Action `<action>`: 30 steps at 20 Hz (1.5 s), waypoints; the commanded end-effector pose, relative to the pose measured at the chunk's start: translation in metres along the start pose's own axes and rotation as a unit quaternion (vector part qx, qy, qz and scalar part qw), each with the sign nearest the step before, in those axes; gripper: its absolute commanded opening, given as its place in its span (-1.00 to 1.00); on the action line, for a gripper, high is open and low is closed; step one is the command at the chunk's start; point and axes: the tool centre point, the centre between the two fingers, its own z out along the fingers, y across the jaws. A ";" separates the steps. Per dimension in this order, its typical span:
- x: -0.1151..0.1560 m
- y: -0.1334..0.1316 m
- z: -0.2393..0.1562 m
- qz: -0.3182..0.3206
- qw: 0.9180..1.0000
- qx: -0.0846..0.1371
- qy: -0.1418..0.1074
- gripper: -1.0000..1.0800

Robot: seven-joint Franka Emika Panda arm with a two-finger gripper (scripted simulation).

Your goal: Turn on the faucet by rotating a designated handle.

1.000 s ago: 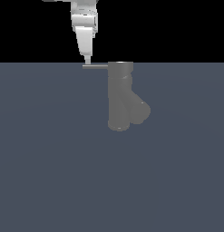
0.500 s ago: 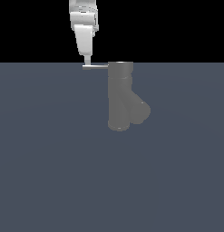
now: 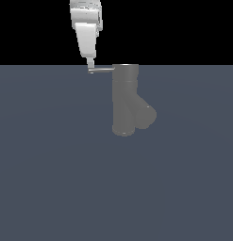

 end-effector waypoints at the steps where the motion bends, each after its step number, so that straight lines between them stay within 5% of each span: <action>1: 0.004 0.011 0.000 0.003 1.000 -0.004 0.001 -1.00; 10: -0.002 0.026 0.000 -0.003 1.000 -0.001 0.000 -1.00; 30: 0.067 0.088 -0.001 0.002 1.000 -0.003 0.001 -1.00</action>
